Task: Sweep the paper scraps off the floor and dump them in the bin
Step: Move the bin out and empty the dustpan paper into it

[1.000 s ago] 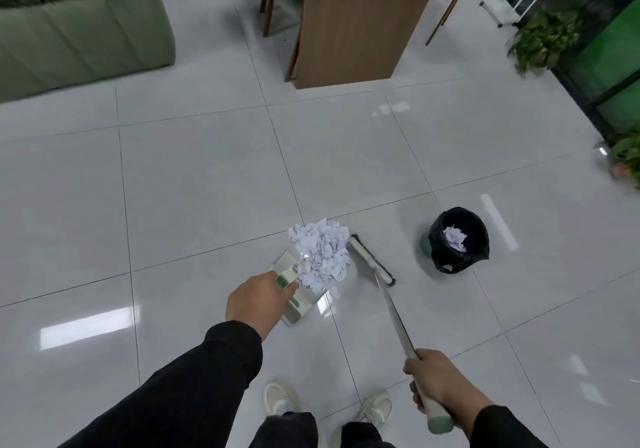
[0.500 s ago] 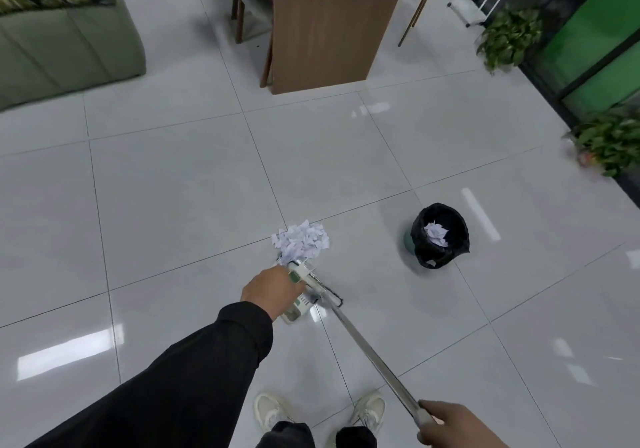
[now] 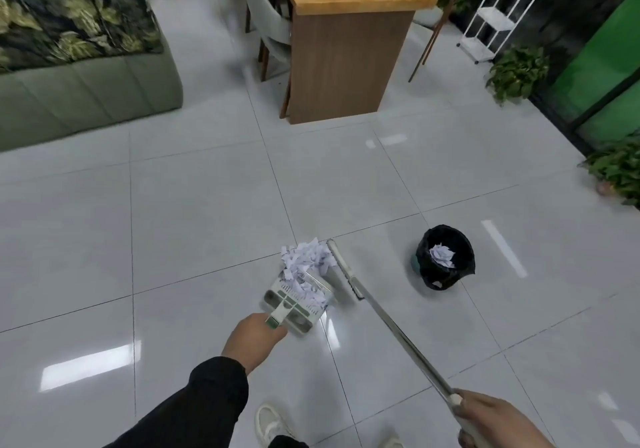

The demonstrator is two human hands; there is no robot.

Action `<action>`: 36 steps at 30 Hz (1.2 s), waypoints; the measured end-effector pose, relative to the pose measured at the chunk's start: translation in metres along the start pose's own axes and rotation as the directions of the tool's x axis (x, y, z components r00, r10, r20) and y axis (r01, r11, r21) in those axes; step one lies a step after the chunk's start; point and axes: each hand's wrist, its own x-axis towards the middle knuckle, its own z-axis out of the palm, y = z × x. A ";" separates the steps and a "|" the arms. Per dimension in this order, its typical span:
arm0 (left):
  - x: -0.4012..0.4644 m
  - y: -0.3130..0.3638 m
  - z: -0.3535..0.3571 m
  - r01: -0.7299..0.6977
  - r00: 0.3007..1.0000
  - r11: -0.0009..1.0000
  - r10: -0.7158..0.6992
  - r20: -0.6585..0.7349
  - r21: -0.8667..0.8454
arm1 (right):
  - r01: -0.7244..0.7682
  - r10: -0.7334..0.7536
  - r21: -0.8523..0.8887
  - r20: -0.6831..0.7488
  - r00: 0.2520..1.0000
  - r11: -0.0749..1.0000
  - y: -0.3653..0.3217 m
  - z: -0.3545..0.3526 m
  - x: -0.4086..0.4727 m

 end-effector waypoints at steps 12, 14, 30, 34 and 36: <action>-0.135 0.070 0.108 -0.093 0.960 0.995 0.096 -0.264 0.022 | -0.018 0.001 0.279 0.061 0.998 0.960 0.091 -0.131 -0.005; -0.145 0.074 0.120 -0.079 0.947 0.996 0.063 -0.314 -0.037 | 0.029 -0.047 0.279 0.056 0.997 0.960 0.102 -0.147 -0.002; -0.197 0.258 0.212 -0.338 0.882 0.923 0.378 -0.280 0.184 | 0.215 -0.195 0.302 -0.093 0.976 0.929 0.209 -0.332 -0.068; -0.185 0.294 0.222 -0.358 0.864 0.906 0.413 -0.287 0.226 | 0.221 -0.183 0.310 -0.147 0.972 0.925 0.220 -0.347 -0.061; -0.179 0.313 0.231 -0.364 0.862 0.884 0.439 -0.255 0.293 | 0.208 -0.159 0.323 -0.171 0.972 0.923 0.227 -0.357 -0.054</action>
